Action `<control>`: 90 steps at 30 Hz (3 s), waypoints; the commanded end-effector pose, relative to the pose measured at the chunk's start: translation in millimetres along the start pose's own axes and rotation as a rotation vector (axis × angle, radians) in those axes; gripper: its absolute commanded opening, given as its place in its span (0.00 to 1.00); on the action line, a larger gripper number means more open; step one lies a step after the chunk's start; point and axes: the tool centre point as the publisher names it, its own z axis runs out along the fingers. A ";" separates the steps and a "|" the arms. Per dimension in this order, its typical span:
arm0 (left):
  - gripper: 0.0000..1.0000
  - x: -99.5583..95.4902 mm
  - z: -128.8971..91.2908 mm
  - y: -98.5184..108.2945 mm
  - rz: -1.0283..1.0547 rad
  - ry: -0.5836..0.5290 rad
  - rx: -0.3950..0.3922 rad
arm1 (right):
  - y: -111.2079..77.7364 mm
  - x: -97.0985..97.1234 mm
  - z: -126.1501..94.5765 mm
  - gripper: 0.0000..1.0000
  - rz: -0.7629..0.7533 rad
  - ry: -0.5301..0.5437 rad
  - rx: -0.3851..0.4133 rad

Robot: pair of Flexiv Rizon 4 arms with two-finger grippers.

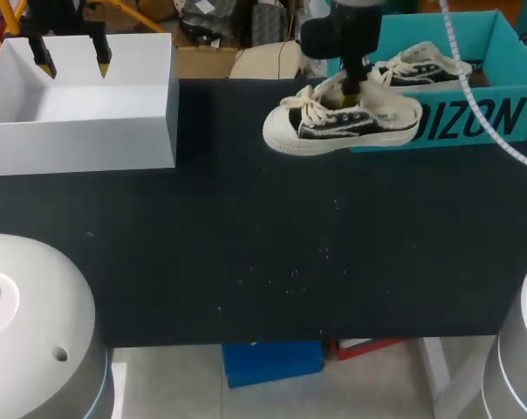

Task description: Take the shoe out of the shoebox, open the shoe tongue, remove and reinsert the insole, then place the shoe into the shoebox

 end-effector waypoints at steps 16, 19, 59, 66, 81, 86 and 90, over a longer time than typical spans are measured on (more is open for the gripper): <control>1.00 0.4 -0.3 0.1 -0.001 -0.002 -0.001 | 100.8 26.9 118.2 0.00 -0.005 -0.077 -0.056; 1.00 0.4 -0.3 0.1 -0.001 -0.002 -0.001 | 110.0 27.5 126.0 0.00 0.002 -0.065 -0.056; 1.00 0.4 -0.3 0.1 -0.001 -0.002 -0.001 | 105.3 46.0 63.9 1.00 0.007 -0.121 -0.597; 1.00 0.4 -0.3 0.1 -0.001 -0.002 -0.001 | 105.3 46.0 63.9 1.00 0.007 -0.121 -0.597; 1.00 0.4 -0.3 0.1 -0.001 -0.002 -0.001 | 105.3 46.0 63.9 1.00 0.007 -0.121 -0.597; 1.00 0.4 -0.3 0.1 -0.001 -0.002 -0.001 | 105.3 46.0 63.9 1.00 0.007 -0.121 -0.597; 1.00 0.4 -0.3 0.1 -0.001 -0.002 -0.001 | 105.3 46.0 63.9 1.00 0.007 -0.121 -0.597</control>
